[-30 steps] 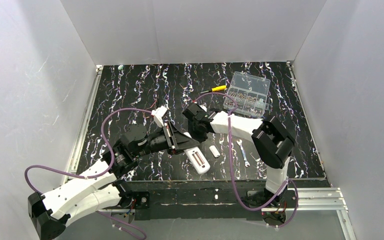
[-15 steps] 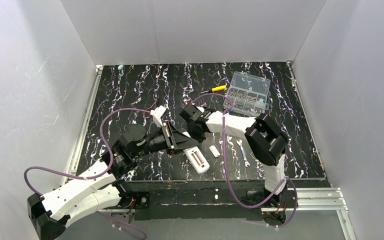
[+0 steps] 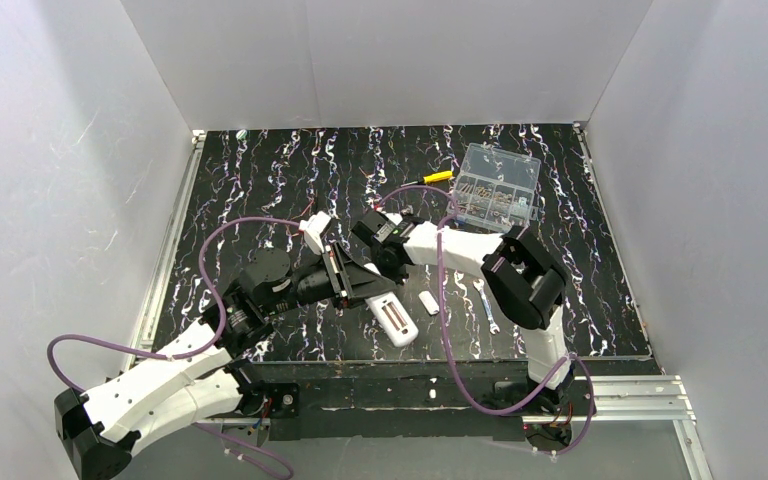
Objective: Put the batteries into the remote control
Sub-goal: Pick up the battery from the center of the board.
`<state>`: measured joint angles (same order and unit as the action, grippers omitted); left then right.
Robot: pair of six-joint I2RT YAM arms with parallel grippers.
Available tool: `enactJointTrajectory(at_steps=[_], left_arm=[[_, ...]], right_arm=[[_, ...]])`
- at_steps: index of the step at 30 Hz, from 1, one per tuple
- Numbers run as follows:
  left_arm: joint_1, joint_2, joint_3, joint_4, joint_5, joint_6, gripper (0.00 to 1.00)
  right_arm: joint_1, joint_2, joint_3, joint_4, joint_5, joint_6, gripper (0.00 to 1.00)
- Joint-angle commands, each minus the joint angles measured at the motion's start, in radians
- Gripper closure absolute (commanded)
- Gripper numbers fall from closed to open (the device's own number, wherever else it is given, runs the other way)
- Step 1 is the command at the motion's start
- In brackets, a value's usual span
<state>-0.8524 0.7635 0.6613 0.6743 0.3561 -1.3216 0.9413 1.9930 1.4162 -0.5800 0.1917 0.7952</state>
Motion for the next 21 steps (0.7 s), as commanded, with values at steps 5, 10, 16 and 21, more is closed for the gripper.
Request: enactJointTrajectory(at_steps=[5,10,16,21], left_arm=[[0.008,-0.022,0.004,0.068,0.031,-0.007,1.0],[0.009,-0.019,0.009,0.065,0.03,-0.006,1.0],[0.009,-0.014,0.025,0.056,0.038,0.003,1.0],[0.009,-0.007,0.045,0.066,0.055,0.014,1.0]], right_arm=[[0.035,0.042,0.047,-0.046,0.023,-0.06,0.82],[0.058,0.022,0.042,-0.011,0.001,-0.109,0.91],[0.06,-0.13,-0.051,0.149,-0.102,-0.178,0.99],[0.035,-0.265,-0.067,0.135,-0.063,-0.226,0.99]])
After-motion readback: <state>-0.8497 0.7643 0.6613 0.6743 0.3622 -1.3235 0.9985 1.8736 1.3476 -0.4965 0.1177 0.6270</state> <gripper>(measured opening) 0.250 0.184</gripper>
